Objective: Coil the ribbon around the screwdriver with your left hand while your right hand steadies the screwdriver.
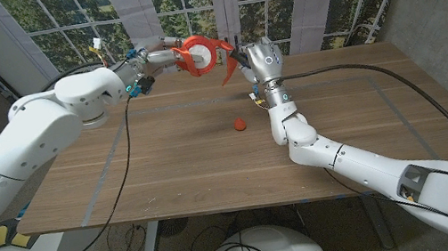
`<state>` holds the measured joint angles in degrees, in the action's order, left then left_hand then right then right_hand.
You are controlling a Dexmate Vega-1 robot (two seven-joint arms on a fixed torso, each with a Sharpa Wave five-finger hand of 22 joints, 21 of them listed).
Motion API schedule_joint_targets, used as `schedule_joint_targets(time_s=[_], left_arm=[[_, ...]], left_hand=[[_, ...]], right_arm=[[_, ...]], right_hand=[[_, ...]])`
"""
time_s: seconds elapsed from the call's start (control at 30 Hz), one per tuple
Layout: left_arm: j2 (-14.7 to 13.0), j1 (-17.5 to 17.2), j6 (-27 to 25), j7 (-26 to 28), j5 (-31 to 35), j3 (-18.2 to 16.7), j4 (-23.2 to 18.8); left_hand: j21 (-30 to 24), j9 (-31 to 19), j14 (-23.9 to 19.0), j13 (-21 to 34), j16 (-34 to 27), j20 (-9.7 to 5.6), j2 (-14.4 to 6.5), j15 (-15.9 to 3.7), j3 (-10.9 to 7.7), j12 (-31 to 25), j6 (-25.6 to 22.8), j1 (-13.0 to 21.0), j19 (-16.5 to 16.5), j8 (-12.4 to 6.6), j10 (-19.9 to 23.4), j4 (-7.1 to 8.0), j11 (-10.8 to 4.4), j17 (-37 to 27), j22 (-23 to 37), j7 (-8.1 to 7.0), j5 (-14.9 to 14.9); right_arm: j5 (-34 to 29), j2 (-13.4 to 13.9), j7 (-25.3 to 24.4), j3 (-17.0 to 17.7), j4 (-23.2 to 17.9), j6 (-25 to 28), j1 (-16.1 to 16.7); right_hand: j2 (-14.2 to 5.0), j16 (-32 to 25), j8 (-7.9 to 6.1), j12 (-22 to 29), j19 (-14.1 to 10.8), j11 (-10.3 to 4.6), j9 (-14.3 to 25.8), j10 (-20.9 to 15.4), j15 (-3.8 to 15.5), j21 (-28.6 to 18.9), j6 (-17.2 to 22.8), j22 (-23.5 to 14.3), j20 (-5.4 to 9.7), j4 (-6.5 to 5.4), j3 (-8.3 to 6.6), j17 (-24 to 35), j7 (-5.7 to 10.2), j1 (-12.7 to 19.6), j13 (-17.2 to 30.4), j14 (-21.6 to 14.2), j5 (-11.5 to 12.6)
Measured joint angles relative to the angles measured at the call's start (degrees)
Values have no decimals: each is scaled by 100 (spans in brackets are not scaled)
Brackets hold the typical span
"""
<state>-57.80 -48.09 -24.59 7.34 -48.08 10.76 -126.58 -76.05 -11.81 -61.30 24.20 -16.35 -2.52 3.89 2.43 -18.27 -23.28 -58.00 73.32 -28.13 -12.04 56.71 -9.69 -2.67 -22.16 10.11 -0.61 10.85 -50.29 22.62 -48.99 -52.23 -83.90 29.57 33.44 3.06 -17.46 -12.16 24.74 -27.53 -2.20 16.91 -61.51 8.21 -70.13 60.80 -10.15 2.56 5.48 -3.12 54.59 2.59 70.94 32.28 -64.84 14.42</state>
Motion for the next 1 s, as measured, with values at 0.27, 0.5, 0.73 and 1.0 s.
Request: schedule_joint_targets(time_s=[0.27,0.5,0.73,1.0], left_arm=[[5,-268,76,165,7,-139,53],[25,-403,130,318,47,-203,71],[61,-612,136,454,70,-292,95],[63,-799,75,717,148,-394,75]], left_hand=[[0,0,-1,1,-14,0,0,0,0,4,0,0,0,0,0,0,0,0,0,0,-6],[0,0,-1,2,-14,-13,0,-1,0,8,0,0,14,0,0,0,-1,0,0,0,-7],[0,0,-1,80,-13,-4,0,-1,1,27,0,0,23,0,0,0,-1,0,0,0,-9],[0,0,-8,84,-12,-4,0,-7,1,49,0,0,22,0,0,1,-1,0,0,0,-10]], right_arm=[[42,79,-65,33,-90,1,26],[46,161,-92,47,-178,-9,47],[-155,355,60,-57,-337,-160,37],[-448,609,549,-138,-634,-247,30]], right_hand=[[0,7,2,-30,0,-17,-14,-15,7,-22,22,0,0,-1,-1,0,-22,0,0,-7,0],[1,7,6,-32,0,-27,-17,-23,7,-22,22,0,0,-2,-2,0,-22,1,-1,-8,-1],[2,11,8,-33,0,-27,-18,-22,7,-21,22,0,0,-2,-2,0,-21,2,-4,-8,-3],[2,16,24,-34,0,-26,-18,-21,7,-21,22,0,0,-2,-1,0,-21,2,18,-8,-7]])
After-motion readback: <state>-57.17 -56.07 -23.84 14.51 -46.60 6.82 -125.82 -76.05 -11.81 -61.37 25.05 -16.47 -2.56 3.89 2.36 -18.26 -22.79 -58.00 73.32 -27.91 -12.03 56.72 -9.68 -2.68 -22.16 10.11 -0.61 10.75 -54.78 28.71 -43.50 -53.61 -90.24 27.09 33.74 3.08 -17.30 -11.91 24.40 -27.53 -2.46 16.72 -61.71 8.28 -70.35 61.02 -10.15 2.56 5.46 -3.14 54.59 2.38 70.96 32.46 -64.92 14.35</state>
